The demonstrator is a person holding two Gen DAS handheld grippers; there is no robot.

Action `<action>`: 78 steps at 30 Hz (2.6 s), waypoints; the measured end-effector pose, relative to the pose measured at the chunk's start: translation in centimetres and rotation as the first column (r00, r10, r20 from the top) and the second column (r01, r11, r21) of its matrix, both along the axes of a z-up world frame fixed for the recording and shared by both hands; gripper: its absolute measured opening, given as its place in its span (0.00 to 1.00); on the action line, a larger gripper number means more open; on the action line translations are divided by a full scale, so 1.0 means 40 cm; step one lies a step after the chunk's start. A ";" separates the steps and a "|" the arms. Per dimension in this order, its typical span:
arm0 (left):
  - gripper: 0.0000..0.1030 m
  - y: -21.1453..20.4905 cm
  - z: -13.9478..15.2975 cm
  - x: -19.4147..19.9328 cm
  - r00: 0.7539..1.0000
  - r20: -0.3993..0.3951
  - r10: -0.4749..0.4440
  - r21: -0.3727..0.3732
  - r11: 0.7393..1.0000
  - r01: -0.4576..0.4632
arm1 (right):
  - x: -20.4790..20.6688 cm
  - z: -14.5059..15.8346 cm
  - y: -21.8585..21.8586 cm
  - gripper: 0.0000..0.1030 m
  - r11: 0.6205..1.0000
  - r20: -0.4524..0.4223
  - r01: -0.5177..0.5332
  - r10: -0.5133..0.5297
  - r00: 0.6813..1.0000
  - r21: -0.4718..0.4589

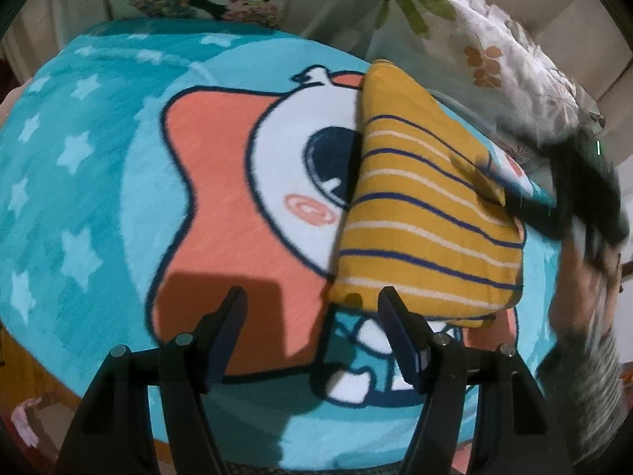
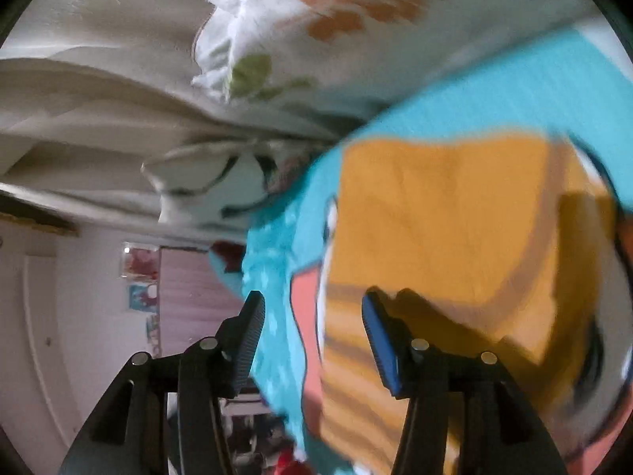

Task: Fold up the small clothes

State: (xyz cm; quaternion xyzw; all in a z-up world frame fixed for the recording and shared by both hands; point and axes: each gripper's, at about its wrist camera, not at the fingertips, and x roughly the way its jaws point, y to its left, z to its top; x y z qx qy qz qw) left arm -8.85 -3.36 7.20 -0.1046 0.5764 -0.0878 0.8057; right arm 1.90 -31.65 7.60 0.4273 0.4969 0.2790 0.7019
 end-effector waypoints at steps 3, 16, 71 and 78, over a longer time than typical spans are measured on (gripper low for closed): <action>0.66 -0.033 0.000 0.014 0.999 0.003 -0.039 -0.005 0.999 0.039 | -0.105 -0.052 -0.072 0.48 0.997 -0.015 0.052 -0.053 0.998 -0.049; 0.66 -0.095 -0.021 0.014 0.996 -0.028 -0.089 0.008 0.996 0.089 | -0.307 0.049 -0.165 0.15 0.955 0.112 0.197 -0.176 0.978 -0.222; 0.66 0.219 0.051 -0.548 0.967 0.137 -0.217 0.056 0.976 0.211 | -0.891 0.074 0.236 0.46 0.563 0.181 0.282 -0.230 0.956 -0.777; 0.75 0.224 0.163 -0.592 0.917 0.364 -0.162 0.177 0.979 0.103 | -0.929 0.133 0.258 0.50 0.538 0.233 0.320 -0.224 0.946 -0.780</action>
